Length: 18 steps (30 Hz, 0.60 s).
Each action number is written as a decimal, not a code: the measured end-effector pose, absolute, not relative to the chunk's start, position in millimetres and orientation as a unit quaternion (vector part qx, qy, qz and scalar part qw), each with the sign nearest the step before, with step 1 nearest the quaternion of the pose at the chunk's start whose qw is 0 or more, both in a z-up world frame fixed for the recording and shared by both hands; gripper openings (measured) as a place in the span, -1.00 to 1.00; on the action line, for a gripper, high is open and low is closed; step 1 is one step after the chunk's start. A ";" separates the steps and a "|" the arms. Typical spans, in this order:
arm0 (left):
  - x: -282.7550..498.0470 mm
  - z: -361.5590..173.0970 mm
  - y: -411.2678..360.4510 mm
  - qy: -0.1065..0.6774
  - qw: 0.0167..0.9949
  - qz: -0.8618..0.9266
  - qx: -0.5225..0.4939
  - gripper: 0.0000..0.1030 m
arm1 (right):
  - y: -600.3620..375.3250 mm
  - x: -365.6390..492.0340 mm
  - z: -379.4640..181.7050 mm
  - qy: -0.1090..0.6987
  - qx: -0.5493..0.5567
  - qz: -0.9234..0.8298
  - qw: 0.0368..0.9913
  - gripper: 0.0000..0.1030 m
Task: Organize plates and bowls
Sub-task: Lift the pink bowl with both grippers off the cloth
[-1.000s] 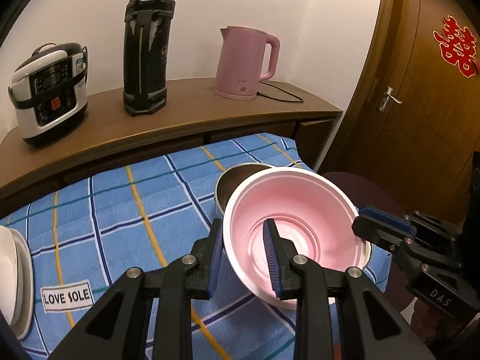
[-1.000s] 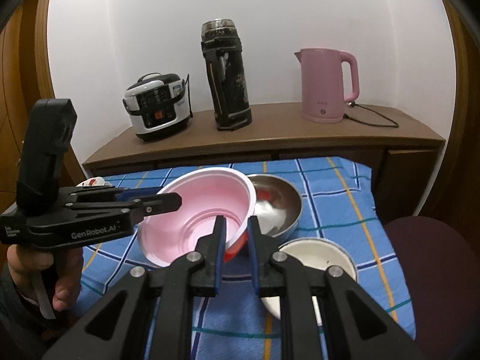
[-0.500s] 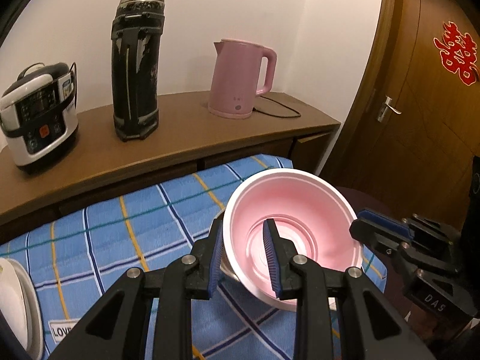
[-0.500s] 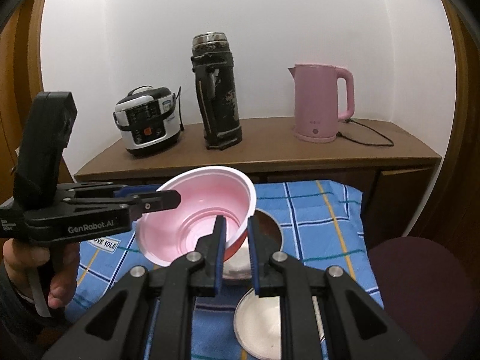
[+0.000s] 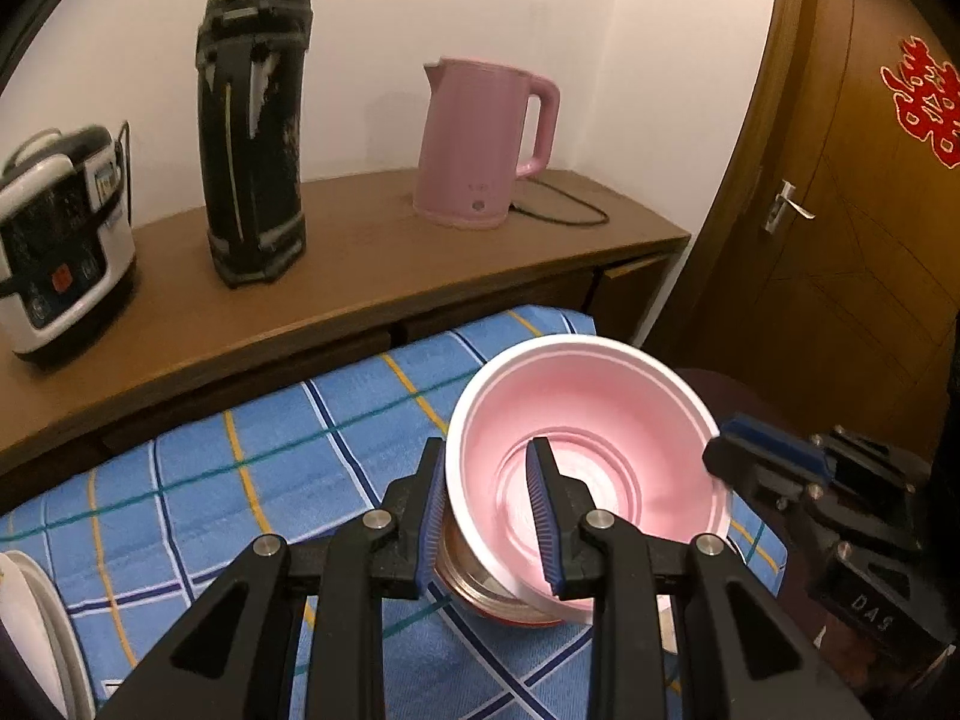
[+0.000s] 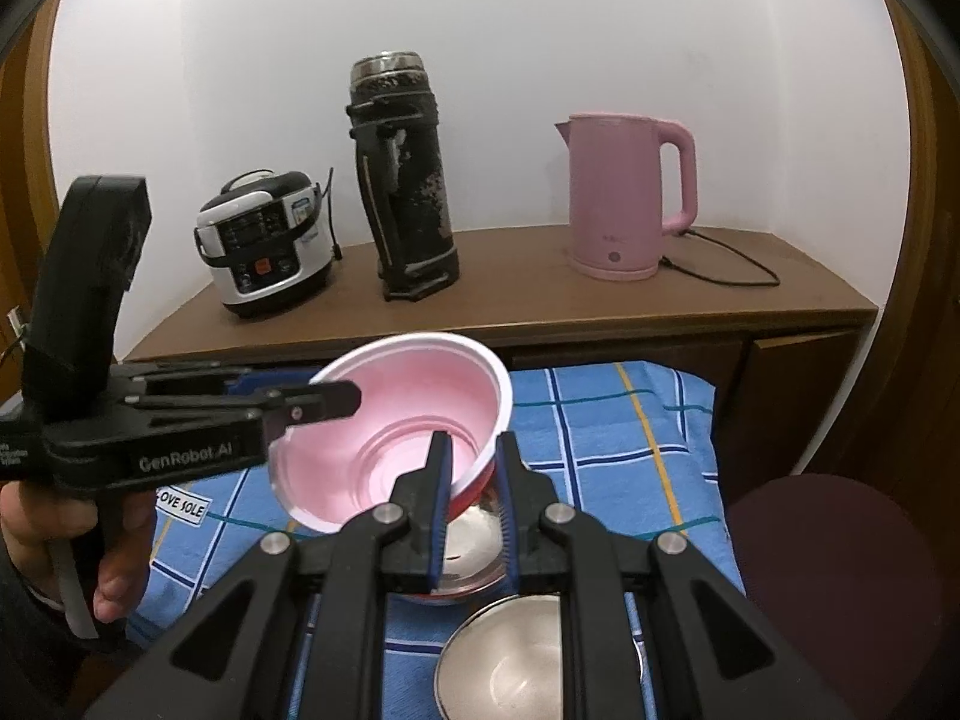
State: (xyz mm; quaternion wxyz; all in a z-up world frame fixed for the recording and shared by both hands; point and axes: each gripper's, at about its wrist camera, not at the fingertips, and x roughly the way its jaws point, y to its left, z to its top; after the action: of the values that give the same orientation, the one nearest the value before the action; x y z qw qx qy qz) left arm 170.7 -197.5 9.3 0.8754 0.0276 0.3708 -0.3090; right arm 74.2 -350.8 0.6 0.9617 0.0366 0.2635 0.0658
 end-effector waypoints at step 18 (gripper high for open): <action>176.3 9.2 -198.5 0.372 0.868 -0.326 0.040 -0.43 | -349.9 88.8 -18.3 0.304 0.042 0.045 0.951 -0.72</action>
State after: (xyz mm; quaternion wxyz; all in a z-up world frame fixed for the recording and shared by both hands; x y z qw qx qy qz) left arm 176.3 -198.5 9.2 0.8682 0.0399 0.3722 -0.3259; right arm 88.8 -349.9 -18.3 0.9507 0.0425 0.3038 0.0448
